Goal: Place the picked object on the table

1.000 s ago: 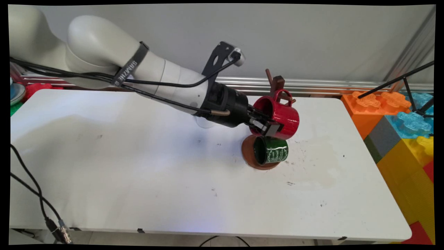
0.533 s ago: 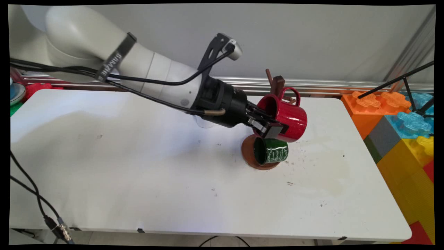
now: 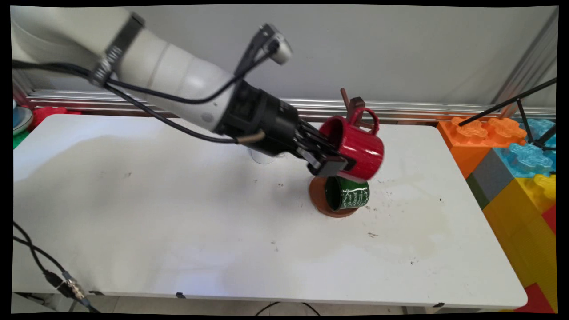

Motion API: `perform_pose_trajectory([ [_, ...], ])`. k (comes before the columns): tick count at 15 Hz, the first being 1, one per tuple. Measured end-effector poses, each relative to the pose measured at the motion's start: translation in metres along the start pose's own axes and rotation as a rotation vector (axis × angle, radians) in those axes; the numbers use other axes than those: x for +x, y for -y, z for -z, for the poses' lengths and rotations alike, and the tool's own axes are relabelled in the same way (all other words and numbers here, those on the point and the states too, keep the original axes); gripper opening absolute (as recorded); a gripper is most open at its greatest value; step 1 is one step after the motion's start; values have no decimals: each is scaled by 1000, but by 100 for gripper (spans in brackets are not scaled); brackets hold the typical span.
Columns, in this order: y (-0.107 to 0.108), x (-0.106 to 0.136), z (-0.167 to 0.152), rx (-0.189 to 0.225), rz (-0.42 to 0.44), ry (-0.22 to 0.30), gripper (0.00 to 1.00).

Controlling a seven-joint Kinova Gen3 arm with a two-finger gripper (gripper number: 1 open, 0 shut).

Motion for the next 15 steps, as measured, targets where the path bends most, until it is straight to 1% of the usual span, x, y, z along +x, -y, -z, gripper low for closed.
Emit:
perform_pose_trajectory([
  [4,10,6,34,24,-39,71,0],
  [7,23,11,66,52,-74,154,0],
  [8,26,12,73,56,-82,170,0],
  [9,30,12,83,63,-94,197,0],
  [12,49,7,114,88,-145,294,0],
  [15,65,-2,132,103,-187,364,0],
])
